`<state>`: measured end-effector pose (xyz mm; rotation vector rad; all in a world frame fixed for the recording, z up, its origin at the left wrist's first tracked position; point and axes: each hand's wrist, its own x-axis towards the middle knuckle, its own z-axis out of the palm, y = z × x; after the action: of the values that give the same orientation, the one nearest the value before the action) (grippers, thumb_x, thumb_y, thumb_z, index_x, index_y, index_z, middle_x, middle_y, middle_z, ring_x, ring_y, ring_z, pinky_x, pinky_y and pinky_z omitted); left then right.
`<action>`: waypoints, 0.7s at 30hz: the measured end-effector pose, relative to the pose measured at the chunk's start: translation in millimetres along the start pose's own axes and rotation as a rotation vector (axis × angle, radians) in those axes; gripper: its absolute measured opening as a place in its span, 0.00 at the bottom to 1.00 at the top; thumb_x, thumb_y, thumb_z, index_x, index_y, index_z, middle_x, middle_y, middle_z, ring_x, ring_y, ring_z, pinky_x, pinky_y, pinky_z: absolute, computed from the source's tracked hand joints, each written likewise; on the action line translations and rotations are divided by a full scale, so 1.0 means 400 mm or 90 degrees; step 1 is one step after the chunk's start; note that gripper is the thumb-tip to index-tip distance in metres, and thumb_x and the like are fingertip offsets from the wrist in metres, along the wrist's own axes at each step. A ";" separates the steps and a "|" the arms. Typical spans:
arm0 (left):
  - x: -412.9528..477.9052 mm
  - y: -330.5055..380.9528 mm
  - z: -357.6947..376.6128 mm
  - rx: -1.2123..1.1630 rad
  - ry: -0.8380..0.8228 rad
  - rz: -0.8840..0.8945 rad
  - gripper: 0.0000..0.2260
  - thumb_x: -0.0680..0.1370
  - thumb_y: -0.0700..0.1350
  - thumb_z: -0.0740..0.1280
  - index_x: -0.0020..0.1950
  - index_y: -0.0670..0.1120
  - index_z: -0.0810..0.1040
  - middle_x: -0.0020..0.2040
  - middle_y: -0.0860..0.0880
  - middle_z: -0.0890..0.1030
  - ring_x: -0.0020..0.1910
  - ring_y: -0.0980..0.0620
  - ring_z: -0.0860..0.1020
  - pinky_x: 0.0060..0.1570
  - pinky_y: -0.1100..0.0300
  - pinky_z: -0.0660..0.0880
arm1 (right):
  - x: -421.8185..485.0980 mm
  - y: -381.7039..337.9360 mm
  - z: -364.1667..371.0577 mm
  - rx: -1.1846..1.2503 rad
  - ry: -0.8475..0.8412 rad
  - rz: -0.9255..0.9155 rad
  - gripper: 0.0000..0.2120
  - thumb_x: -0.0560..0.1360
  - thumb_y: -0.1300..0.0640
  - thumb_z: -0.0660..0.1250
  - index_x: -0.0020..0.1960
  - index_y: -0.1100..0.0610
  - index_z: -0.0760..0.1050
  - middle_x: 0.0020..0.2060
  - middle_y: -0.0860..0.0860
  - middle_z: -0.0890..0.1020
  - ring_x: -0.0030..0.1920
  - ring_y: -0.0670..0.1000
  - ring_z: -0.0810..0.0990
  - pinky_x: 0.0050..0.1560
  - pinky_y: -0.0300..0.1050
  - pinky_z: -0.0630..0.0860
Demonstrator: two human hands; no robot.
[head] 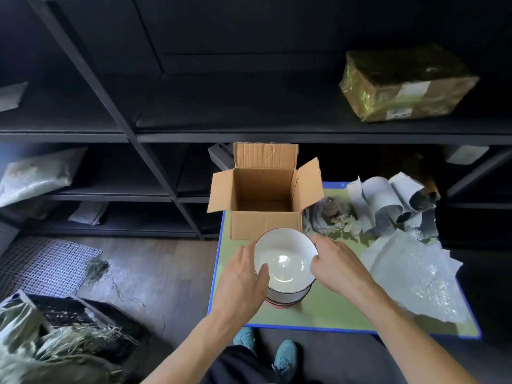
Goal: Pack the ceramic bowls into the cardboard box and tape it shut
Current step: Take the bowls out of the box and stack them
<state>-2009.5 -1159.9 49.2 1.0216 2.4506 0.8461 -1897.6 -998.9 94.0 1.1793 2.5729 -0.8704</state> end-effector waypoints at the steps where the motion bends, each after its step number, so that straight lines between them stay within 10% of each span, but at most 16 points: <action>1: -0.006 -0.001 0.002 0.004 0.001 -0.008 0.22 0.81 0.49 0.62 0.75 0.51 0.65 0.58 0.54 0.74 0.52 0.52 0.73 0.45 0.63 0.65 | -0.002 0.002 0.006 -0.001 -0.002 -0.004 0.12 0.74 0.65 0.58 0.55 0.58 0.71 0.48 0.55 0.78 0.49 0.58 0.75 0.38 0.47 0.69; 21: -0.024 -0.018 0.031 0.039 -0.010 -0.022 0.21 0.79 0.45 0.62 0.72 0.48 0.66 0.56 0.53 0.69 0.45 0.51 0.71 0.39 0.59 0.67 | -0.003 0.042 0.082 -0.054 -0.001 -0.004 0.16 0.79 0.61 0.55 0.65 0.55 0.70 0.51 0.53 0.74 0.50 0.57 0.77 0.47 0.49 0.73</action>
<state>-2000.2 -1166.1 36.3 0.9990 2.4874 0.7541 -1886.7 -1010.0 60.6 1.1483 2.5858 -0.7550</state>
